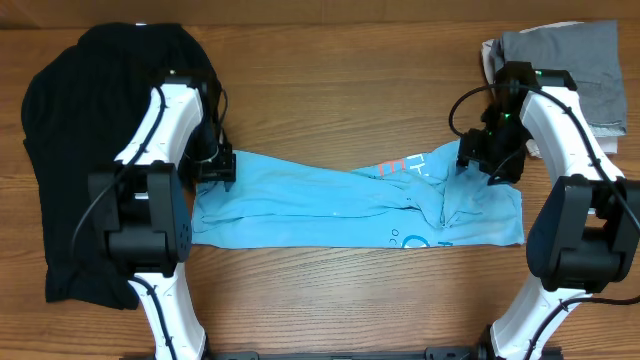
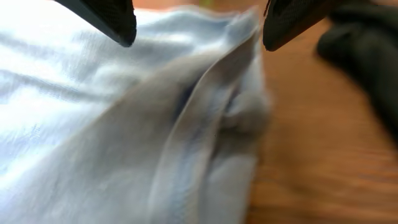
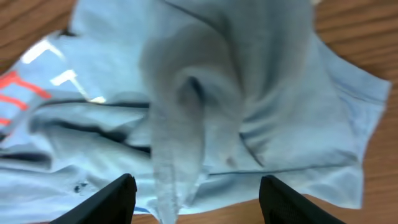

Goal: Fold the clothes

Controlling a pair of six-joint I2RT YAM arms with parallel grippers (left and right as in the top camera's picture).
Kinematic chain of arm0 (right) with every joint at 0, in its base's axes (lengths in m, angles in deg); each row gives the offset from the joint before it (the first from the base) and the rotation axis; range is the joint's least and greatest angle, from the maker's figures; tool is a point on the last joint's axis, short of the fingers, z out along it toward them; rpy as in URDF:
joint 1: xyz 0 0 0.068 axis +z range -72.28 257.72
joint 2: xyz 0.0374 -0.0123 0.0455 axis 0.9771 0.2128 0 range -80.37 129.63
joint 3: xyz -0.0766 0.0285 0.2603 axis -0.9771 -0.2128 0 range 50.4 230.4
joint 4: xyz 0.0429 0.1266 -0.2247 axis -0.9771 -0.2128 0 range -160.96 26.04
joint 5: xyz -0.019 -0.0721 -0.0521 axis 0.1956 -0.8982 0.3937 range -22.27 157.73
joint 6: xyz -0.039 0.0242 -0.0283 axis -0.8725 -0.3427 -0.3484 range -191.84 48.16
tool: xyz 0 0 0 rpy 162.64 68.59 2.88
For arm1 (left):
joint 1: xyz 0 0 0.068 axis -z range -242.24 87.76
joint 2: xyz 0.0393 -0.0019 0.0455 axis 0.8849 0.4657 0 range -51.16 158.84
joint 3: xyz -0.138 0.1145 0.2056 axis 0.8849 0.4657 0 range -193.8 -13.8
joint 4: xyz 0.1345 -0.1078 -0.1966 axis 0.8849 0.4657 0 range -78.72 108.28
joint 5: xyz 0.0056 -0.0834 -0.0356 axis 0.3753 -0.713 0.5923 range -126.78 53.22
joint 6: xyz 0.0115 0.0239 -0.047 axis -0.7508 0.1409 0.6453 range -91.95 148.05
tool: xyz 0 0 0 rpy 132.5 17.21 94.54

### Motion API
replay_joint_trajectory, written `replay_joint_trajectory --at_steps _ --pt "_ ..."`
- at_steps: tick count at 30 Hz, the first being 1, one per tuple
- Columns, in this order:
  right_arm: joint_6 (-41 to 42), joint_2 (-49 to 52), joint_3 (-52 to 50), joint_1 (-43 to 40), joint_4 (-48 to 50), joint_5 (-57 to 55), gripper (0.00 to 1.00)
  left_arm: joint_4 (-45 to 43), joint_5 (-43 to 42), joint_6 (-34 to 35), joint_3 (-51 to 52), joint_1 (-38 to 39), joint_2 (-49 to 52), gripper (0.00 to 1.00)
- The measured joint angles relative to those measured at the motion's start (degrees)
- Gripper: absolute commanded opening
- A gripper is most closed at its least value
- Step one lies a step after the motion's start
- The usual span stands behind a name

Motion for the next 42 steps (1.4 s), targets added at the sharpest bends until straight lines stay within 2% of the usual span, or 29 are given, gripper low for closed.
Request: replay_joint_trajectory --at_steps 5,11,15,19,27,32,42 --pt "-1.86 0.00 -0.02 0.00 0.33 1.75 0.69 -8.68 -3.34 -1.60 6.34 -0.57 -0.02 0.72" --pt "-2.62 0.00 -0.02 0.00 0.11 2.38 0.70 -14.58 -4.90 -1.90 10.88 -1.66 -2.21 0.73" --pt "-2.84 0.00 -0.02 0.00 0.07 3.04 0.70 -16.37 -5.88 -3.04 12.46 -2.40 -3.37 0.72" --pt "-3.04 0.00 -0.02 0.00 0.09 3.43 0.74 -16.94 -7.37 -3.98 12.39 -3.52 -3.72 0.76" --pt "-3.15 0.00 -0.02 0.00 0.17 3.58 0.75 -17.33 -7.76 -6.36 11.78 -4.22 -7.96 0.86" --pt "-3.32 0.00 -0.02 0.00 0.15 3.58 0.75 -16.63 -7.74 -9.20 11.15 -4.22 -11.34 0.85" --pt "-3.37 0.00 -0.02 0.02 0.11 3.58 0.75 -26.08 -5.57 -11.82 16.96 -4.22 -9.55 0.86"
